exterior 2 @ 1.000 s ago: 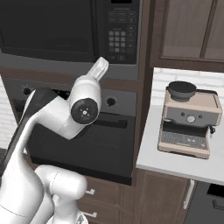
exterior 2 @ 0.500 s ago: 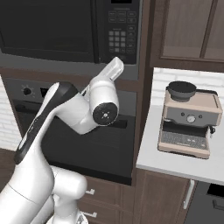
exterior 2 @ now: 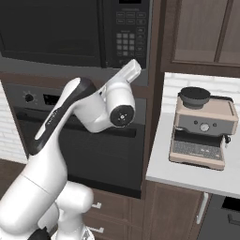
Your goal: Pick the cucumber from the sink and place it in the bowl. Then pick the bowl and place it in the microwave. Then close the microwave door and press the start button.
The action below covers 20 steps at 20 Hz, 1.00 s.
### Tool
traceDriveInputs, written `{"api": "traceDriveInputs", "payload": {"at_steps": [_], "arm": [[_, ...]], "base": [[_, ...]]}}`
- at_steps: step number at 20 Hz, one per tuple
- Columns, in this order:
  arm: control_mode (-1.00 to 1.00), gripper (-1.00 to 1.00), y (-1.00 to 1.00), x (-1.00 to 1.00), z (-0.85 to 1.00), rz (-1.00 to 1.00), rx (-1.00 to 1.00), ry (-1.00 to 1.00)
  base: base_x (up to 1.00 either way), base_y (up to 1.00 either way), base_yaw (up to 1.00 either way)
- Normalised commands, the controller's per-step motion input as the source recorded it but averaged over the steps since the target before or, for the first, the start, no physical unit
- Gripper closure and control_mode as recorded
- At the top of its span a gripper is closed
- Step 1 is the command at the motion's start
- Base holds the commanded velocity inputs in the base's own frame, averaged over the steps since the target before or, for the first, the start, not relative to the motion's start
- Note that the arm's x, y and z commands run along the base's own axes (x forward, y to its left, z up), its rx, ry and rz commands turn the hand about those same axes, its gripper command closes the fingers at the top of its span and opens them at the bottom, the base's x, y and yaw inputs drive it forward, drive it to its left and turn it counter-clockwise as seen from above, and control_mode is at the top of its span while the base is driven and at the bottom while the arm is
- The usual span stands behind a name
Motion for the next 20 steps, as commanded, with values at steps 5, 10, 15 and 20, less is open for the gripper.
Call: {"api": "traceDriveInputs", "payload": {"at_steps": [5, 10, 15, 20], "arm": [[-1.0, -1.0, -0.24, 0.33, 0.0, 0.02, 0.03, 0.0], [-1.0, -1.0, -0.06, 0.32, 0.0, 0.03, 0.02, 0.0], [-1.0, -1.0, 0.0, 0.33, 0.0, 0.02, 0.02, 0.01], [-1.0, -1.0, 0.0, 0.38, 0.0, 0.03, 0.03, 0.03]], "base": [[0.0, 0.0, 0.0], [0.0, 0.0, 0.0], [0.0, 0.0, 0.0], [0.0, 0.0, 0.0]]}}
